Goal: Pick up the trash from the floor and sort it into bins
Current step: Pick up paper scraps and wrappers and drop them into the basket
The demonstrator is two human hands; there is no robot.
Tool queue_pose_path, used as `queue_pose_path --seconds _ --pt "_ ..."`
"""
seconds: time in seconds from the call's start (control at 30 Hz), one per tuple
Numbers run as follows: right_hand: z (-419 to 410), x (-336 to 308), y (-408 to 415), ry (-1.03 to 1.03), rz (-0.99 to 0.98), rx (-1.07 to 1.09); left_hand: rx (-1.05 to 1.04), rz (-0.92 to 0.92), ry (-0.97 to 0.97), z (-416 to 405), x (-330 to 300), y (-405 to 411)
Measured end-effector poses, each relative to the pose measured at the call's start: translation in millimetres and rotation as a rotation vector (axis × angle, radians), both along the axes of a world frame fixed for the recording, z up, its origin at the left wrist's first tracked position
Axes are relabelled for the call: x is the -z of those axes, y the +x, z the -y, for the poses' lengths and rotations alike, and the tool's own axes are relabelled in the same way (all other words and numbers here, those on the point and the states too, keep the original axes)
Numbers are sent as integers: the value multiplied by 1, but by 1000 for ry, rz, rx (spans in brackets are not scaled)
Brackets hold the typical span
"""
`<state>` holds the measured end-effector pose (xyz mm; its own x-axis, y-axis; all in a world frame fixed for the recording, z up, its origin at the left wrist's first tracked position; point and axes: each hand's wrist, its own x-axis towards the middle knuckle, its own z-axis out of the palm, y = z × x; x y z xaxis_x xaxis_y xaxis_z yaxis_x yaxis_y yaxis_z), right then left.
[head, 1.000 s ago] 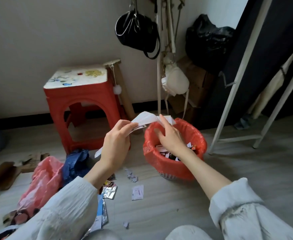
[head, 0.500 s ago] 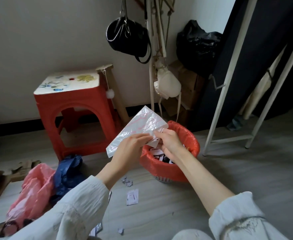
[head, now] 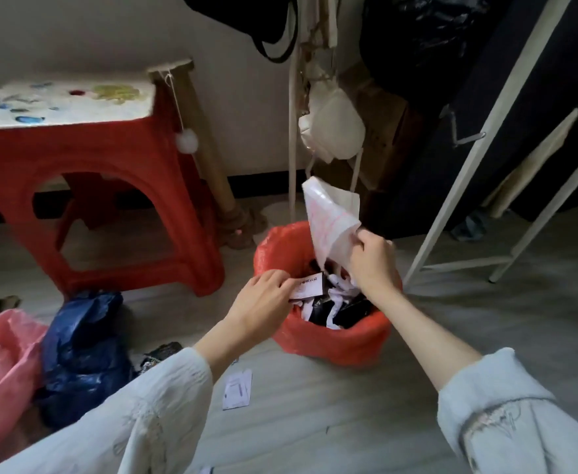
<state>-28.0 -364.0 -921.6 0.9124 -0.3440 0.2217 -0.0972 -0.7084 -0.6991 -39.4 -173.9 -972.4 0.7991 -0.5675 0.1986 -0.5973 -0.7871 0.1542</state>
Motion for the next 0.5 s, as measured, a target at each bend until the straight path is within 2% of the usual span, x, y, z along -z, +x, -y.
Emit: queue_pose_path --seconds 0.1,0.17,0.2,0.33,0.43,0.5 --pt "7 56 4 -371 -214 -333 108 -68 102 -23 46 14" --pt "11 86 10 -568 -485 -472 147 -39 104 -31 63 21" --pt "10 97 17 -603 -626 -509 157 -15 84 -32 69 23" --pt "-7 112 46 -574 -1027 -638 141 24 -58 -27 84 22" --pt "-18 145 60 -241 -1199 -547 102 18 -129 -26 96 22" --pt "-19 170 66 -125 -1269 -543 94 25 -143 -25 101 21"
